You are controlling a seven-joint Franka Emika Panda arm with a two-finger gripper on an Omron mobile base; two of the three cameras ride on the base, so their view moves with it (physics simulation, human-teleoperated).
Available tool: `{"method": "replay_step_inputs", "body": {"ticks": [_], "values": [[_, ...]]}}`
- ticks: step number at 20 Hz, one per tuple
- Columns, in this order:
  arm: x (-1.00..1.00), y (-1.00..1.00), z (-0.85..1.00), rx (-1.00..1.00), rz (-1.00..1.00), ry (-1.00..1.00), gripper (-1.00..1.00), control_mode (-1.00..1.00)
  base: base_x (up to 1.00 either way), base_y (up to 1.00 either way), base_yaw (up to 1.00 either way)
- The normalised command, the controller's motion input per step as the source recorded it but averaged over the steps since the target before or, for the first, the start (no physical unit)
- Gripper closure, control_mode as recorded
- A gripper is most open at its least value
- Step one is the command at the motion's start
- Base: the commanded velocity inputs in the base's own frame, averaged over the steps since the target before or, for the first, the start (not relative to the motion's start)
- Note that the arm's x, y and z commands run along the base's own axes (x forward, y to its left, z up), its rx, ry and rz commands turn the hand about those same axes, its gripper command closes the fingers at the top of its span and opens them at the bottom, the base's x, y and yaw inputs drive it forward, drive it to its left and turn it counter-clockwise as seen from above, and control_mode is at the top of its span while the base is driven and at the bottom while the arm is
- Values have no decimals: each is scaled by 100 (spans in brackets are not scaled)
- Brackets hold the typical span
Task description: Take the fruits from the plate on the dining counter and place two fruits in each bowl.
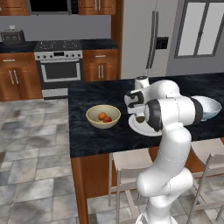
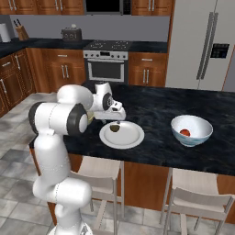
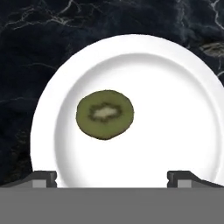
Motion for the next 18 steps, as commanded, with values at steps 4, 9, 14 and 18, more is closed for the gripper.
{"method": "replay_step_inputs", "body": {"ticks": [4,9,14,18], "values": [[51,-7,-10,5,8,13,-100,-100,0,0,0],[42,-11,-30,6,7,6,-100,-100,0,0,0],[6,-12,-53,3,6,-4,-100,-100,0,0,0],[-2,0,-38,0,3,-8,-100,-100,0,0,0]]}}
